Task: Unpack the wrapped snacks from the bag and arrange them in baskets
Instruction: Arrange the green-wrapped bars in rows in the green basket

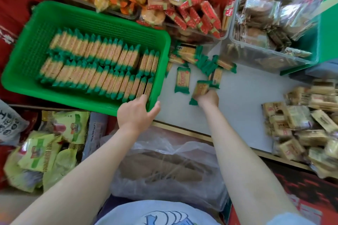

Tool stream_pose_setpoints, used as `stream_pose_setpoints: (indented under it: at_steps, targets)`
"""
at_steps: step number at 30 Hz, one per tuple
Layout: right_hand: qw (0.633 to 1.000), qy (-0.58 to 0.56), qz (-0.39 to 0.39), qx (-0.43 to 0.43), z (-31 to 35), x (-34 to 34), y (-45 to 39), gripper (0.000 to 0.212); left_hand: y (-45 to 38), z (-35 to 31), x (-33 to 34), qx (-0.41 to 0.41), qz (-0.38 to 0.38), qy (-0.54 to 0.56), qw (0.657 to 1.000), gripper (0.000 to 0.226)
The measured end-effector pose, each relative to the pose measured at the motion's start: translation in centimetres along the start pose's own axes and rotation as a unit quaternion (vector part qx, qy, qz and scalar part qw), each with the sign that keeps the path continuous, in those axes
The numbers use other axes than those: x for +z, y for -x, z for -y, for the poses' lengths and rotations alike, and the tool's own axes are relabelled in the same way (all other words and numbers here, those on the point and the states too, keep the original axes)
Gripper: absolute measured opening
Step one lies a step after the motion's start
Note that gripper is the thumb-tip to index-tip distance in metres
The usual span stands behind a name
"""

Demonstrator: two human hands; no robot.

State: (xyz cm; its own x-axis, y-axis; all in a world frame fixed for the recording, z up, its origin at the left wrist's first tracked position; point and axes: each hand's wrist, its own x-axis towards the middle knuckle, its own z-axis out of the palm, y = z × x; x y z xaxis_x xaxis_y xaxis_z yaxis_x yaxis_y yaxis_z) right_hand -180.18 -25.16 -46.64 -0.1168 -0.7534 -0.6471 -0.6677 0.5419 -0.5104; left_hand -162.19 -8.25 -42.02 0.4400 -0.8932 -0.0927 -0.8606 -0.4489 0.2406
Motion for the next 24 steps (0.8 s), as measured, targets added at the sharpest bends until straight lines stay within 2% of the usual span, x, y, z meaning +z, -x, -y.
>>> stream_pose_setpoints:
  at_steps: [3,6,9,14,18,21,23,24]
  targets:
    - [0.998,-0.045,0.013,-0.040,-0.2,-0.8,1.4,0.031,0.0,-0.2,0.0,0.003,-0.009,0.011,1.000,0.053]
    - [0.991,-0.107,0.051,-0.064,2.0,0.2,1.4,0.039,-0.2,-0.3,0.0,0.011,-0.018,0.011,1.000,0.051]
    - [0.997,-0.055,0.039,-0.047,4.4,2.6,-0.3,0.047,-0.2,-0.2,0.1,0.012,-0.019,0.018,1.000,0.052]
    - [0.999,0.042,-0.009,-0.002,5.3,5.0,-1.3,0.077,-0.3,0.0,0.5,0.015,-0.024,0.012,1.000,0.051]
    - [0.998,0.057,0.019,0.023,5.4,5.3,-1.3,0.079,-0.2,0.1,0.9,0.012,-0.010,-0.011,1.000,0.061]
    - [0.991,0.128,0.037,0.020,5.3,5.7,-0.8,0.084,-0.5,0.1,0.5,-0.033,0.005,-0.017,0.999,0.072]
    - [0.985,0.165,0.049,-0.002,5.2,5.8,-0.4,0.086,-1.2,0.0,-0.2,-0.093,0.018,0.062,0.994,0.065]
    - [0.983,0.174,0.056,-0.014,5.1,5.8,-0.3,0.085,-1.4,-0.4,-0.7,-0.114,0.014,0.144,0.983,0.060]
